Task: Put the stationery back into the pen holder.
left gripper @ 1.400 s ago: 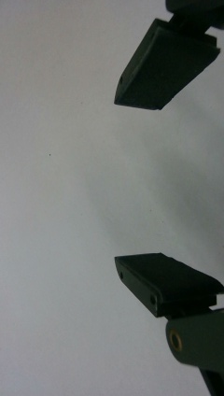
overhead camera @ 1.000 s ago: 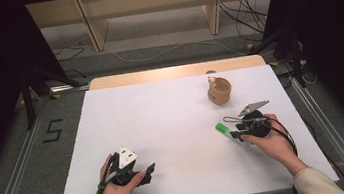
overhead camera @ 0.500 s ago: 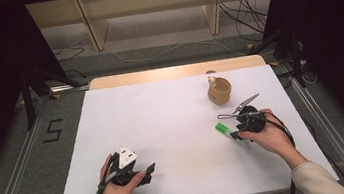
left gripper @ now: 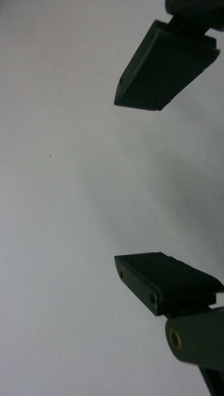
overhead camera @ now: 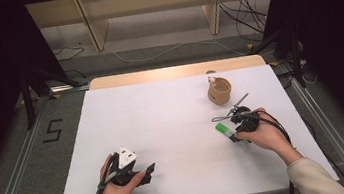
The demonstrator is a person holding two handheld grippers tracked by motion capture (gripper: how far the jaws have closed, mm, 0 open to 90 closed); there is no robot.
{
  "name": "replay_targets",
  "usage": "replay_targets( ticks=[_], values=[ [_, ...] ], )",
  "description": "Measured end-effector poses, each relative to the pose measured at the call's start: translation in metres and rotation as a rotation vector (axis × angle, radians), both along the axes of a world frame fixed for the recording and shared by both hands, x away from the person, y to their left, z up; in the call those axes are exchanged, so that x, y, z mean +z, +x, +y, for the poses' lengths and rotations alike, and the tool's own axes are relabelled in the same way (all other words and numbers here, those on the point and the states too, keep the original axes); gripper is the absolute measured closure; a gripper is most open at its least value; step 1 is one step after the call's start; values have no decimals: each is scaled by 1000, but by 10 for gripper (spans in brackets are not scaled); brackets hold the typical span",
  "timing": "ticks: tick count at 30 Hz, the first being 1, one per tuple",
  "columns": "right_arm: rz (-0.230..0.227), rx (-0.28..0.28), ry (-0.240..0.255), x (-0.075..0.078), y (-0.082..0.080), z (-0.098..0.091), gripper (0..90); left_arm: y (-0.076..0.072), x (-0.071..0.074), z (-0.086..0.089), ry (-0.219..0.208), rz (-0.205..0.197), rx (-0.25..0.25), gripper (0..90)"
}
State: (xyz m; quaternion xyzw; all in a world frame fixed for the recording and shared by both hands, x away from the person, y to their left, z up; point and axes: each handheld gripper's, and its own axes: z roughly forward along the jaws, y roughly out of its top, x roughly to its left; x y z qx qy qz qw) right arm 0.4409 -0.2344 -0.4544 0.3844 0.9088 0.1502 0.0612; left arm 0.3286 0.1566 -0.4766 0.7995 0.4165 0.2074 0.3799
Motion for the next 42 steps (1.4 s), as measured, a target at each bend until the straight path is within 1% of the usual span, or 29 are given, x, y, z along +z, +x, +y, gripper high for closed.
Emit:
replay_targets(
  ticks=[8,9,11,12,15,17,19,23,25,27,34,39,42],
  values=[
    [24,1,-24,-2,3,3,556,0,0,0,-3,0,1,194],
    [34,-10,-25,-1,3,4,560,0,0,0,-2,0,0,195],
    [42,-12,-39,-1,3,5,563,0,0,0,-3,0,-1,195],
    [35,-2,-47,-1,4,5,564,0,0,0,-3,0,-1,194],
    [36,6,-58,-2,5,6,567,0,0,0,-2,1,-2,195],
    [39,12,-69,-1,6,7,567,0,0,0,-2,1,-1,195],
    [44,10,-68,-1,7,8,567,0,0,0,-3,0,-2,194],
    [53,11,-82,-1,8,10,573,0,0,0,-3,1,-3,194],
    [64,10,-89,0,8,11,581,0,0,0,-3,1,-3,194],
    [59,21,-96,0,9,12,588,0,0,0,-3,1,-3,194],
    [68,22,-98,0,9,12,604,0,0,0,-3,1,-5,195],
    [74,11,-91,0,9,13,624,0,0,0,-3,1,-5,197],
    [65,23,-96,0,9,13,646,0,0,0,-1,1,-6,197]
  ],
)
